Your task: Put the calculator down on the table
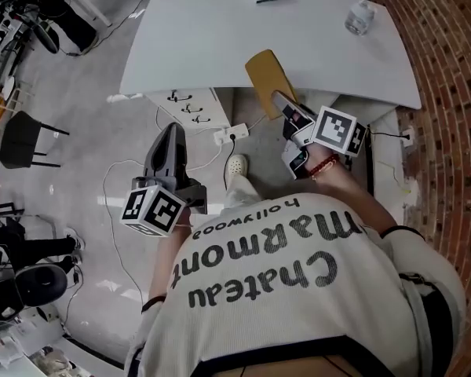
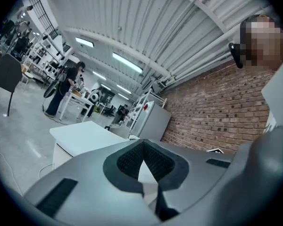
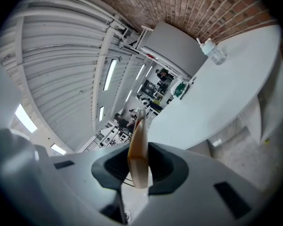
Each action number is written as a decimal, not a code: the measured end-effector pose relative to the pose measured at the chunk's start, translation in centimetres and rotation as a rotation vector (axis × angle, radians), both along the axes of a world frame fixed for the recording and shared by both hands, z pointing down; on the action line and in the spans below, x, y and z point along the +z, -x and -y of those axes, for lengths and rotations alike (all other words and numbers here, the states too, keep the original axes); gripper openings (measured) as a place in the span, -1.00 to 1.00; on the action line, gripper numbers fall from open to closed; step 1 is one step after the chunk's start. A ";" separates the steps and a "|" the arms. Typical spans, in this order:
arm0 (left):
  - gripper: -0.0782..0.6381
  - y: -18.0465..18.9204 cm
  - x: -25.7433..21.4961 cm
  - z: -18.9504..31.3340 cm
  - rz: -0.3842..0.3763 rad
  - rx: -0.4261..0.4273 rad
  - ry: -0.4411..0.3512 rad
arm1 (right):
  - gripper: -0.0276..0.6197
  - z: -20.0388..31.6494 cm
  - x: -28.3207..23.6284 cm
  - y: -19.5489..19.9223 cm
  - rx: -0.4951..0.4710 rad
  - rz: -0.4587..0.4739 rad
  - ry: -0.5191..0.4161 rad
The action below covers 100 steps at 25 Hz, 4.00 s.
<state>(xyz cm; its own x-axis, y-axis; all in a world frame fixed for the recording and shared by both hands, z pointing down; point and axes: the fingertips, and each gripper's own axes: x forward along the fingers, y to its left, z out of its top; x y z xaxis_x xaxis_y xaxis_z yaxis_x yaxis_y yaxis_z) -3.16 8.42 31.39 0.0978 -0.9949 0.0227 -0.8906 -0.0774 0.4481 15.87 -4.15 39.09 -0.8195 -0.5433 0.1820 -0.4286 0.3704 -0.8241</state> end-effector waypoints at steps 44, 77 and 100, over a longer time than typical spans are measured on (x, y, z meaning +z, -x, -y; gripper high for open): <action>-0.78 17.8 2.0 21.9 -0.035 0.160 0.007 | -0.64 17.8 7.2 16.7 0.101 -0.240 0.097; -0.78 21.8 6.4 24.0 -0.087 0.074 0.074 | -0.63 20.1 15.9 17.6 0.005 -0.560 0.136; -0.78 23.4 7.0 23.2 -0.085 0.000 0.087 | -0.52 20.7 18.8 17.3 -0.026 -0.570 0.191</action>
<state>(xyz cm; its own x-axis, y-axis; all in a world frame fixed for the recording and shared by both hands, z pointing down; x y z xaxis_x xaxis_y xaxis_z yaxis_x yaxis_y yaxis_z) -26.52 -14.78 38.43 0.1027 -0.9896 0.1009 -0.8491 -0.0344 0.5271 -1.45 -24.82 57.85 -0.5762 -0.4389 0.6895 -0.8156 0.2542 -0.5197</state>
